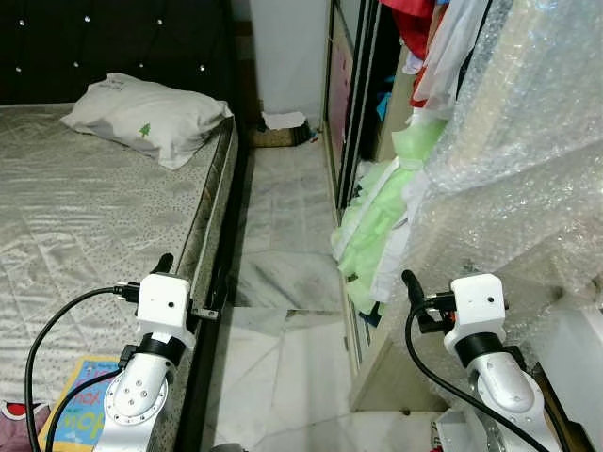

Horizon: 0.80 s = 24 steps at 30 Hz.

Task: Clean up the room

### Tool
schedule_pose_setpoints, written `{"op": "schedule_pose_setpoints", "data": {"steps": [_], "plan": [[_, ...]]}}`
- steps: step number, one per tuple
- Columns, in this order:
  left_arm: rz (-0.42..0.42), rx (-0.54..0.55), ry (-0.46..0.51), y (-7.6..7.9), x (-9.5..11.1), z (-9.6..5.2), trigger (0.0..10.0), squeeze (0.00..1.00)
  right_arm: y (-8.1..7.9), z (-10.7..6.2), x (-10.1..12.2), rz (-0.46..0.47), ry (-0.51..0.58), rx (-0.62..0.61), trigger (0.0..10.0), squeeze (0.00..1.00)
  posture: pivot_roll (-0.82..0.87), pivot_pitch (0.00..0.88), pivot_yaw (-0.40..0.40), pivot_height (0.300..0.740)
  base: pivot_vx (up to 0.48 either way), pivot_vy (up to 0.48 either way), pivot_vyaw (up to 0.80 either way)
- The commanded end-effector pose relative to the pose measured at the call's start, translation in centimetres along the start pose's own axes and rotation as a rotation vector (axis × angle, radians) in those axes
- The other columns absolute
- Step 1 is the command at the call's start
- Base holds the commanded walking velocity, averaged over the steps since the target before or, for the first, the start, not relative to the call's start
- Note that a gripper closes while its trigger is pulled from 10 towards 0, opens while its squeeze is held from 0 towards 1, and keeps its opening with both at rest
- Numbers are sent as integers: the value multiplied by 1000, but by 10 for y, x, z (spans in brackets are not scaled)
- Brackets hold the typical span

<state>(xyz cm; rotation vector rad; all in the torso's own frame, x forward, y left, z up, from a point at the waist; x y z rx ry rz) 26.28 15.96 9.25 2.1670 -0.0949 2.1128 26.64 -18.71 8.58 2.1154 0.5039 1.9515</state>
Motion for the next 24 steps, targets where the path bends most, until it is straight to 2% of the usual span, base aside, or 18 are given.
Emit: {"op": "schedule_pose_setpoints", "data": {"steps": [1,24], "plan": [[6,18,-23,-4,-4,0,10000,0,-7,4,2,6,7,31,10000,0,34,0,-12,740,0,0,0],[5,16,-30,-3,-5,1,10000,0,-8,9,-4,10,0,33,10000,0,35,0,-12,740,0,0,0]]}}
Point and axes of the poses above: a point about 5 cm out from each wrist's last joint towards the gripper, its own z axis pointing out of the wrist towards the gripper, its own x axis along the axis of the wrist's last joint, y = z × x, the point moved 5 cm from there along z, pointing out of the wrist towards the gripper, and after that the axes turned 10 degrees about -z, right-handed, at the moved point
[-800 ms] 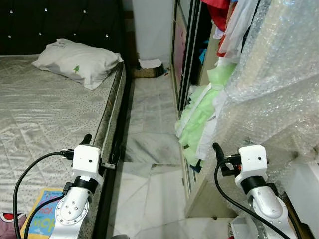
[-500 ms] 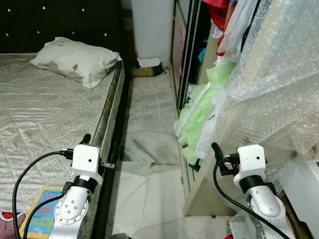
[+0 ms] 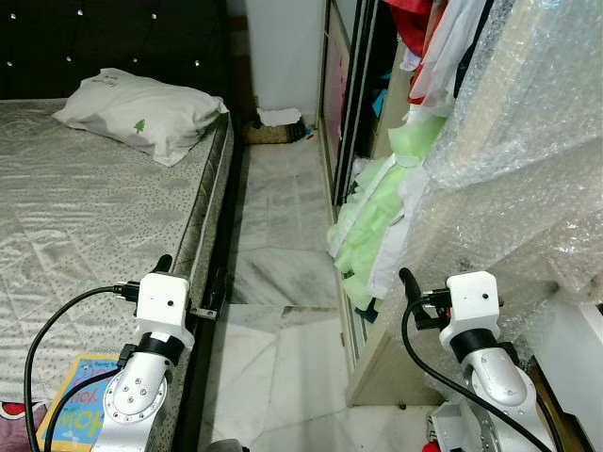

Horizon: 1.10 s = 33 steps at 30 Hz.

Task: Clean up the room

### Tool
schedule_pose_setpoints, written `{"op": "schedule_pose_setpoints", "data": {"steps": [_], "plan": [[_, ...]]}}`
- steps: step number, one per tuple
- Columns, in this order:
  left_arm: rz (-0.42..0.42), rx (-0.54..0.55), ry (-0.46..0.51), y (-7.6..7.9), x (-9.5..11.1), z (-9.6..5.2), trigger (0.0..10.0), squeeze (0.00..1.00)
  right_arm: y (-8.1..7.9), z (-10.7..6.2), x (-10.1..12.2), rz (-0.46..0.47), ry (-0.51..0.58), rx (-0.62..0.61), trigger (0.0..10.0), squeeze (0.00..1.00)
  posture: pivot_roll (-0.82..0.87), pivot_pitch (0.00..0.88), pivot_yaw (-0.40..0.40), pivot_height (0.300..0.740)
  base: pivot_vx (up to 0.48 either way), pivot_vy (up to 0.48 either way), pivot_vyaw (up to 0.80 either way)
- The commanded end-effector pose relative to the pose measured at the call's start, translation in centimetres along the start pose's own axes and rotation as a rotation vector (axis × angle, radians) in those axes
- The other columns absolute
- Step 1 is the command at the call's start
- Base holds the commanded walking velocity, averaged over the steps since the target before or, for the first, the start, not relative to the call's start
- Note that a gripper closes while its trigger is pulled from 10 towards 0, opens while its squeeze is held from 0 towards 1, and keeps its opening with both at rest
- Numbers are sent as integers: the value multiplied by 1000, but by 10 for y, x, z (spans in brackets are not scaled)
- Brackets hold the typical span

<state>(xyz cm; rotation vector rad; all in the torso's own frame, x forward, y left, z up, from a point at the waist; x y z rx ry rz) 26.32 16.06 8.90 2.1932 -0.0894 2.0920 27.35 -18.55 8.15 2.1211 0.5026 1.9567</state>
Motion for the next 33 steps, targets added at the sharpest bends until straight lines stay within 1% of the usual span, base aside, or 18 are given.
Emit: {"op": "schedule_pose_setpoints", "data": {"steps": [1,4,23,26,33], "plan": [[6,10,-8,-2,-1,1,10000,0,-6,2,-2,4,-2,29,10000,0,35,0,-12,740,0,0,0],[8,11,-8,-2,-1,1,10000,0,-6,2,-3,4,-1,31,10000,0,36,0,-13,740,-80,0,0],[7,8,-9,-2,-1,2,10000,0,-8,5,-7,9,1,35,10000,0,39,0,-14,740,-278,-254,0],[-11,15,-6,-3,-1,3,10000,0,-8,5,-7,8,3,38,10000,0,39,0,-13,740,0,0,0],[-1,13,2,-3,0,3,10000,0,-10,6,-6,9,5,44,10000,0,39,0,-15,740,0,0,0]]}}
Point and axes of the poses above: a point about 5 cm out from each wrist's last joint towards the gripper, its own z axis pointing out of the wrist towards the gripper, its own x axis along the axis of the wrist's last joint, y = z × x, the point moved 5 cm from there along z, pointing out of the wrist towards the gripper, and after that the axes turned 10 degrees about -z, right-handed, at the moved point
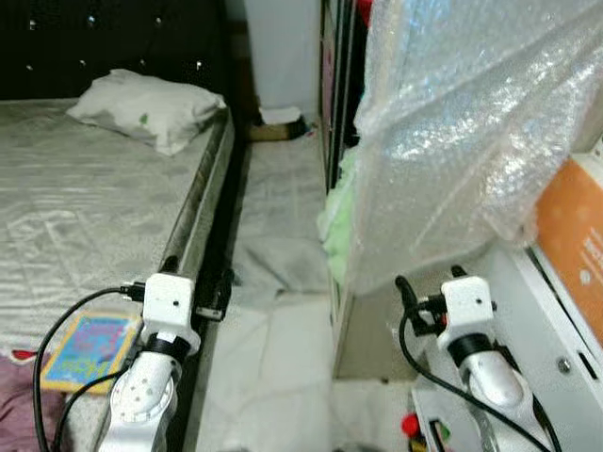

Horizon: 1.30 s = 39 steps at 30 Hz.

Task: Clean up the room

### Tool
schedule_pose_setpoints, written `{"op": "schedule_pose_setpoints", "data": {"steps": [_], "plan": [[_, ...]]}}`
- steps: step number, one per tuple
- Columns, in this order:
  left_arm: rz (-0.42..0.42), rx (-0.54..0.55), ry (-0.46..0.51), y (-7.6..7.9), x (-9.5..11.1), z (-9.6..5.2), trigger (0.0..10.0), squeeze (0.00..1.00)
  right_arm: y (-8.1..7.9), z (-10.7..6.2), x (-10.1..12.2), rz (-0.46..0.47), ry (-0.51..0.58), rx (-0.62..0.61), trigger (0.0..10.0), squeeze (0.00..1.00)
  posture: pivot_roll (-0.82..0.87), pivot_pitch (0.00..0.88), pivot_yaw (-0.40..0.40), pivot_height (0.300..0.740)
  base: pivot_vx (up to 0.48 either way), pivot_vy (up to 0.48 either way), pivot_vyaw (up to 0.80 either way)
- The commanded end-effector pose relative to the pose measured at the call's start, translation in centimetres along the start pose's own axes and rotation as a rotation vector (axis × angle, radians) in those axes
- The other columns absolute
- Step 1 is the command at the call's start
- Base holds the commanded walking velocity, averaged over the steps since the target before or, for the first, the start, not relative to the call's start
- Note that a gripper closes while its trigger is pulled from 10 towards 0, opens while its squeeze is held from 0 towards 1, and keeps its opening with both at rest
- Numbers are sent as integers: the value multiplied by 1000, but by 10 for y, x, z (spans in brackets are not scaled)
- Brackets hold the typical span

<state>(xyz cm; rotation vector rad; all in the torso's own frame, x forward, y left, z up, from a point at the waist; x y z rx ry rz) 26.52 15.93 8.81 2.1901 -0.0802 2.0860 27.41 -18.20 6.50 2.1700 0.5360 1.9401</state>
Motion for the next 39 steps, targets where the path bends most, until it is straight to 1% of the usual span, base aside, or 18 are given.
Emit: {"op": "schedule_pose_setpoints", "data": {"steps": [1,16,19,26,31,33,36,37,39], "plan": [[9,13,4,-4,1,1,10000,0,0,4,8,1,28,4,10000,0,40,0,-16,740,0,0,0],[-1,2,-7,-3,-1,1,10000,0,-3,6,15,-1,49,13,10000,0,36,0,-7,740,0,0,0],[0,-2,-7,-2,-1,2,10000,0,-5,5,22,-27,66,31,10000,0,36,0,-7,740,0,0,800],[1,0,-3,-2,0,3,10000,0,-5,7,31,-11,85,53,10000,0,34,0,-8,740,0,0,800],[1,1,-1,-2,1,5,10000,0,-6,7,34,-10,88,67,10000,0,34,0,-8,740,0,0,800],[2,2,0,-2,1,6,10000,0,-5,7,33,-14,78,69,10000,0,32,0,-8,740,0,0,800],[5,6,-3,-2,0,6,10000,0,4,4,25,-53,8,33,10000,0,32,0,-9,740,0,0,800],[5,6,-3,-2,0,6,10000,0,8,2,21,-73,-19,13,10000,0,32,0,-9,740,0,0,463],[5,6,-5,-2,0,7,10000,0,19,-4,12,-77,-80,-37,10000,0,31,0,-12,740,0,0,447]]}}
Point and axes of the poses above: a point about 5 cm out from each wrist's last joint towards the gripper, its own z axis pointing out of the wrist towards the gripper, its own x axis along the axis of the wrist's last joint, y = z × x, the point moved 5 cm from there along z, pointing out of the wrist towards the gripper, and after that the axes turned 10 degrees about -z, right-handed, at the moved point
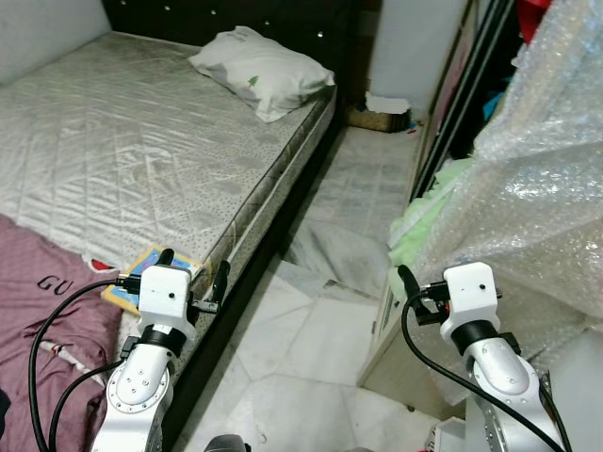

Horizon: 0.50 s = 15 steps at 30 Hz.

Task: Clean up the room

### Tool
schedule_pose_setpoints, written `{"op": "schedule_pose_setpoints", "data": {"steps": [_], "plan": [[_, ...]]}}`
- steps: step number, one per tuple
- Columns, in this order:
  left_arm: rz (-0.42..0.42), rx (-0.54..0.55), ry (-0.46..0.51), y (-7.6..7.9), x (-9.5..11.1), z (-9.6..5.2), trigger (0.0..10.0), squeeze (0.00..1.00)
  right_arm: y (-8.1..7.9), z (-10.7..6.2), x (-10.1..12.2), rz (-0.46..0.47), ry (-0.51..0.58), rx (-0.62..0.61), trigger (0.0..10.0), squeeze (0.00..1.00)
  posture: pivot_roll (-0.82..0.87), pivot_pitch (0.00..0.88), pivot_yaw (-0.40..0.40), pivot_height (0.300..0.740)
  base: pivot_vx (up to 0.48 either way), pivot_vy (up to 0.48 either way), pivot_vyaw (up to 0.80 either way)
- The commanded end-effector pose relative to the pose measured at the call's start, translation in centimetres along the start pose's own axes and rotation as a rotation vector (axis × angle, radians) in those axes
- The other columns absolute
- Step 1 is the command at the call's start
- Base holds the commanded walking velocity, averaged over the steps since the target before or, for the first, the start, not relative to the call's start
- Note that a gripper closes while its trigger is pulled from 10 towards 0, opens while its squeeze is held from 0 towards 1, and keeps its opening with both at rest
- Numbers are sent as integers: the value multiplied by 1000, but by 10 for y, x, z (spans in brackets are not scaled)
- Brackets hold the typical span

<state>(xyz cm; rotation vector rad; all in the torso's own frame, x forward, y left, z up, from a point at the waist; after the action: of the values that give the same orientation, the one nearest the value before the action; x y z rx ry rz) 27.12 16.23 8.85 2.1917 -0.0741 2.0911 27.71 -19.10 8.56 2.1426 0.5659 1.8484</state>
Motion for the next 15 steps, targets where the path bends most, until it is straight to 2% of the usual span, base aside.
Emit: {"op": "schedule_pose_setpoints", "data": {"steps": [1,2,5,8,9,12,13,14,15], "plan": [[5,0,-7,2,-1,1,10000,0,3,-3,-5,-7,-35,-8,10000,0,31,0,-12,740,0,0,431],[4,0,-9,2,-2,1,10000,0,15,-15,-17,-31,-95,-66,10000,0,25,0,-12,740,0,0,0],[3,-2,-12,2,-3,1,10000,0,21,-22,-23,-58,-121,-96,10000,0,25,0,-12,740,0,0,0],[2,-9,-21,3,-4,1,10000,0,40,-41,-33,-86,-185,-215,10000,0,15,0,-7,740,0,0,0],[2,-9,-21,3,-4,1,10000,0,40,-41,-33,-86,-185,-215,10000,0,15,0,-7,740,0,0,0],[1,-14,-26,4,-5,1,10000,0,46,-47,-30,-93,-171,-265,10000,0,15,0,-7,740,0,0,0],[2,-18,-27,4,-5,2,10000,0,48,-43,-11,-160,-80,-267,10000,0,3,0,5,740,0,0,0],[2,-18,-27,4,-5,2,10000,0,48,-43,-11,-160,-80,-267,10000,0,3,0,5,740,0,0,0],[2,-20,-27,4,-5,3,10000,0,47,-40,7,-216,2,-261,10000,0,-1,0,6,740,0,0,0]]}}
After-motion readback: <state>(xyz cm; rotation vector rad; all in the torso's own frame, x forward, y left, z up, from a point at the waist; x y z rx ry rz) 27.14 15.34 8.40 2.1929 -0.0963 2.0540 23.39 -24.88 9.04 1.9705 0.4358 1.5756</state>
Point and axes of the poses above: a point about 5 cm out from each wrist's last joint towards the gripper, its own z axis pointing out of the wrist towards the gripper, its own x axis along the axis of the wrist's last joint, y = z × x, the point moved 5 cm from there along z, pointing out of the wrist towards the gripper, and after that the axes turned 10 degrees about -z, right-handed, at the moved point
